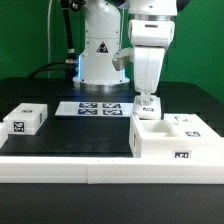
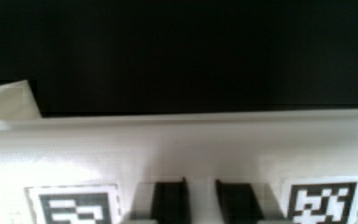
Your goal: Assemble cabinet
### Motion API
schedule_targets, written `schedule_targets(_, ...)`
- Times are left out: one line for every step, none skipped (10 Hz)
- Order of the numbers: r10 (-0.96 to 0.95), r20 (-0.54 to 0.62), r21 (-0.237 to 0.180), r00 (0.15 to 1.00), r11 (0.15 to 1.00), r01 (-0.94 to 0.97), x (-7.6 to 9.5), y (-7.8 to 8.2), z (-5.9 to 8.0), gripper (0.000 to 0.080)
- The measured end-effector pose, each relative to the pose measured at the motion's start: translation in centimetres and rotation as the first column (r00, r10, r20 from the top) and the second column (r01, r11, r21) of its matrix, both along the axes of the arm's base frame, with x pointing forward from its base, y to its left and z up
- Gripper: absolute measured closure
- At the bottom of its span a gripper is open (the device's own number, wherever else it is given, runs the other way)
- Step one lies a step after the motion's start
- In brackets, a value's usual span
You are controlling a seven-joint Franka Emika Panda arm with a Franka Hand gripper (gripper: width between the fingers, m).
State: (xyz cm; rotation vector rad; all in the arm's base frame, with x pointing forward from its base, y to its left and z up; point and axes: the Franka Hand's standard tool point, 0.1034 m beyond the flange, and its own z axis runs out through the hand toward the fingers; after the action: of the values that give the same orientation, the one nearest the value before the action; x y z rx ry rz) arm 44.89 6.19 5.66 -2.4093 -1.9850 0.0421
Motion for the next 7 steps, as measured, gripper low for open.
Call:
schedule_targets(-0.006, -0.001, 0.000, 1.000, 1.000, 0.006, -0.04, -0.06, -0.03, 0.0729)
schedule_targets(-0.005, -0.001, 0.000, 1.000, 1.000, 0.005, -0.05, -0.05, -0.04, 0.0729)
schedule_targets(-0.005, -0.001, 0.000, 1.000, 1.000, 0.005, -0.05, -0.06, -0.05, 0.0729)
schedule_targets(0.006, -0.001, 0.000, 1.000, 1.000, -0.006, 0.03, -0.11, -0.08, 0.0729)
schedule_targets(0.015, -0.003, 0.001, 1.000, 1.000, -0.015, 0.04, -0.18, -0.20, 0.0729)
schedule_targets(0.015, -0.003, 0.001, 1.000, 1.000, -0.015, 0.04, -0.15, -0.21, 0.0729)
schedule_targets(0.016, -0.003, 0.002, 1.000, 1.000, -0.016, 0.03, -0.05, -0.20, 0.0729)
